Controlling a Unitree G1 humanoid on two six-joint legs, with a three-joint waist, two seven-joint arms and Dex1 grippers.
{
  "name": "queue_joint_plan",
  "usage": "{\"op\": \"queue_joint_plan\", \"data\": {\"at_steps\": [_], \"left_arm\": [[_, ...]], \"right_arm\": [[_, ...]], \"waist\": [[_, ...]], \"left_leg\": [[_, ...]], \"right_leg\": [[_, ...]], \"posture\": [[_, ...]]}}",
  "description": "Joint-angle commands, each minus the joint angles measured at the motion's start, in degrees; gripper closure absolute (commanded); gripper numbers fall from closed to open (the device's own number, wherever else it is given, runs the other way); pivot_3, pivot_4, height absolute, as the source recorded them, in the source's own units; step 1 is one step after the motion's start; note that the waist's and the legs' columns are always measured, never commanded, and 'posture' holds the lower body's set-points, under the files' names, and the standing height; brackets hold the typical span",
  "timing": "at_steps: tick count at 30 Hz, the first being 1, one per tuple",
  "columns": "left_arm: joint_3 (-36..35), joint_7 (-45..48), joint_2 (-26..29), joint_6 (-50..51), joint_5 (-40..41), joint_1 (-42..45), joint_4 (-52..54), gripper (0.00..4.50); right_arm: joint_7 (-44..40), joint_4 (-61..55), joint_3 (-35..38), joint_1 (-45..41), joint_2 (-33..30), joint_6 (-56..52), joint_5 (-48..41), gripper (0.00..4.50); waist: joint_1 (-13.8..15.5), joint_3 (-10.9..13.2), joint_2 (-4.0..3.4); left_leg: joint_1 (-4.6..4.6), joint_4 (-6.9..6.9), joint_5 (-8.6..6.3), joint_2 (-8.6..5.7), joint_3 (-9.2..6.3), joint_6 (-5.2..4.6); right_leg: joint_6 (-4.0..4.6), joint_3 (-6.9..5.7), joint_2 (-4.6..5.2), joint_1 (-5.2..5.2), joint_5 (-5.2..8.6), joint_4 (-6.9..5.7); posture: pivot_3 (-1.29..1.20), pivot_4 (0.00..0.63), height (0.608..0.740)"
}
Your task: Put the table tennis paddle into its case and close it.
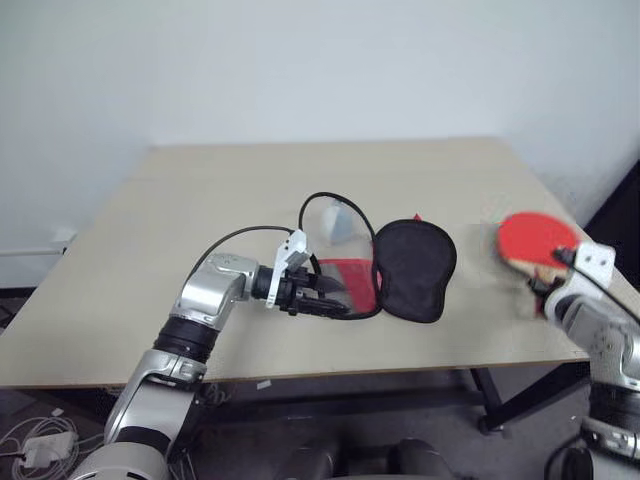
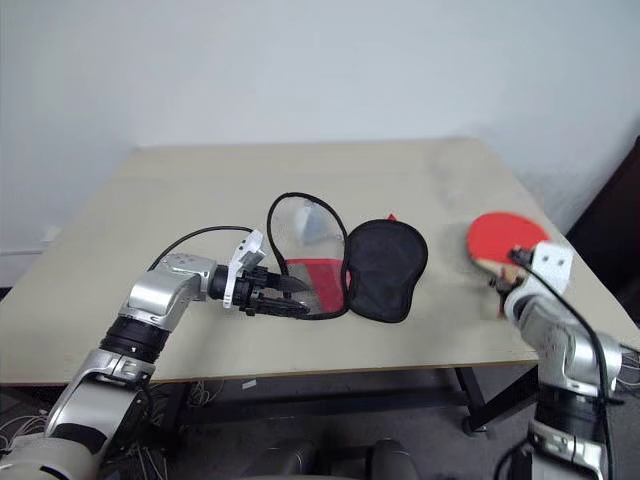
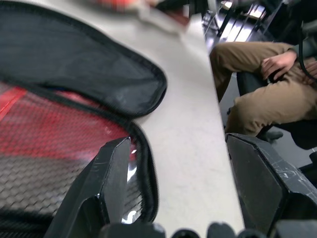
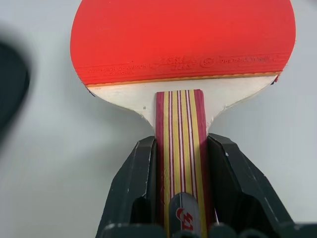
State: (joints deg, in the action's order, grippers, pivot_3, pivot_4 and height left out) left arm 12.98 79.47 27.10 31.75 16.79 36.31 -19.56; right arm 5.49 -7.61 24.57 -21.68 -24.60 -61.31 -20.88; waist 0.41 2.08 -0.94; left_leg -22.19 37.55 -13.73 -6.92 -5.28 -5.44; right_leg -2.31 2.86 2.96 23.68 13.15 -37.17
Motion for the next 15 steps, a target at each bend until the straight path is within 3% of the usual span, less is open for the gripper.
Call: {"op": "queue_joint_plan", "data": {"at_steps": [1,6,15], "left_arm": [[-0.5,-0.3,-0.2,0.6,0.8,2.1,0.9,1.22],[0.2,-0.8,-1.0,0.9,0.3,2.7,0.9,1.22],[1.8,-1.2,-2.0,1.9,0.3,3.0,1.9,1.22]], "right_arm": [[5.3,-4.4,0.1,-7.4,4.4,-1.5,0.9,3.35],[12.3,-1.2,-0.8,-17.3,17.2,-2.5,1.8,3.35],[15.5,9.8,-5.8,-18.6,30.1,4.2,5.1,3.35]], "waist": [[-0.2,0.0,0.03],[-0.4,0.0,0.03],[-0.5,0.0,0.03]], "left_leg": [[0.00,-0.12,0.04,0.04,-0.02,0.08],[-0.01,-0.45,0.35,0.10,0.02,0.52],[-0.08,-0.59,0.65,-0.11,0.06,0.63]], "right_leg": [[0.05,0.01,-0.03,0.04,-0.03,0.00],[0.23,0.35,-0.12,0.28,-0.13,-0.17],[0.25,0.23,-0.10,0.57,-0.13,-0.41]], "posture": [[0.00,0.000,0.740],[0.00,0.000,0.740],[0.00,0.000,0.740]]}}
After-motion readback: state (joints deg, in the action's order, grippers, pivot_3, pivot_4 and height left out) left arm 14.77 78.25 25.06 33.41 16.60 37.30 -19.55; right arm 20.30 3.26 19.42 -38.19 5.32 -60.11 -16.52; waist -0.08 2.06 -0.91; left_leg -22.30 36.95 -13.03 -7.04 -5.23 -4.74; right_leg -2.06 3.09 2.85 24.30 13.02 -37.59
